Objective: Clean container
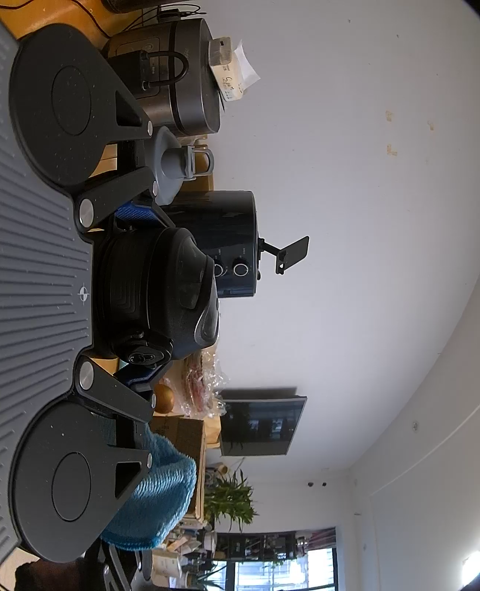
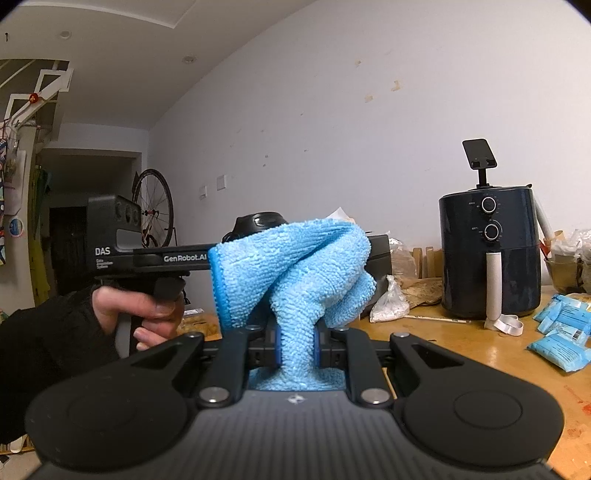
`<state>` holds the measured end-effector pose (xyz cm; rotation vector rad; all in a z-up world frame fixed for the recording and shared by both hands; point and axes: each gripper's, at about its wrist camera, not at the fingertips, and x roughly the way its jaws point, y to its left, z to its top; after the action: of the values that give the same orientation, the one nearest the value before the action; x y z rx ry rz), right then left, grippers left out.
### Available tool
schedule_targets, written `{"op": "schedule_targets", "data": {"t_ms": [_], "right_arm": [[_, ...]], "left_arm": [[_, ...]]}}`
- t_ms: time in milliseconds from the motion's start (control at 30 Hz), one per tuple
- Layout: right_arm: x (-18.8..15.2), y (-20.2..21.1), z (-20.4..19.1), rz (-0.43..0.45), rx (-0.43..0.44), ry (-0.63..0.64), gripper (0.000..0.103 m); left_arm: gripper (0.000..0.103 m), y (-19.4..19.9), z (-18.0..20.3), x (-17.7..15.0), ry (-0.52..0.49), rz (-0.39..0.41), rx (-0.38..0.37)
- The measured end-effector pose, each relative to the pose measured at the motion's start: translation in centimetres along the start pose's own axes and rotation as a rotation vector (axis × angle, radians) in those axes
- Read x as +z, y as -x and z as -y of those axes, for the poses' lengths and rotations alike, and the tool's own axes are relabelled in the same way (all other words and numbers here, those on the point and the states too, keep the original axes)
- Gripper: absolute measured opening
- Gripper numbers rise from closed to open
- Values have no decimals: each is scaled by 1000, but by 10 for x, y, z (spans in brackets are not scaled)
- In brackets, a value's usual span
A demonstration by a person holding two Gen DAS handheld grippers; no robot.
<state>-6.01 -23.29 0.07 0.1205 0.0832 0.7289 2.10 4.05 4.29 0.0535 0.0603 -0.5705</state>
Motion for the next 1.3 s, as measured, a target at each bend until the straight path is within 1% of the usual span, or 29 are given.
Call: {"op": "schedule_targets", "data": {"t_ms": [467, 633, 700, 733, 767, 800, 933, 1167, 1300], "right_arm": [[-5, 4, 4, -12, -14, -8, 10], [-7, 4, 5, -21, -16, -12, 10], [-7, 4, 5, -24, -17, -13, 10], [-8, 4, 5, -25, -17, -13, 10], [-8, 4, 6, -26, -18, -14, 10], [-8, 4, 6, -28, -18, -14, 10], [-9, 4, 6, -31, -21, -17, 10], [-13, 2, 5, -40, -23, -21, 11], [-15, 2, 6, -46, -26, -23, 11]], "left_arm": [[68, -1, -3, 0, 3, 2, 0], [69, -1, -2, -4, 8, 28, 12], [71, -1, -1, -5, 22, 41, 21], [83, -1, 0, -6, 30, 46, 28], [93, -2, 1, -7, 35, 53, 39], [94, -1, 3, -7, 38, 63, 50], [95, 1, 9, -5, 60, 85, 97], [95, -1, 28, 1, 61, 89, 238], [95, -3, 41, 4, 48, 80, 341]]}}
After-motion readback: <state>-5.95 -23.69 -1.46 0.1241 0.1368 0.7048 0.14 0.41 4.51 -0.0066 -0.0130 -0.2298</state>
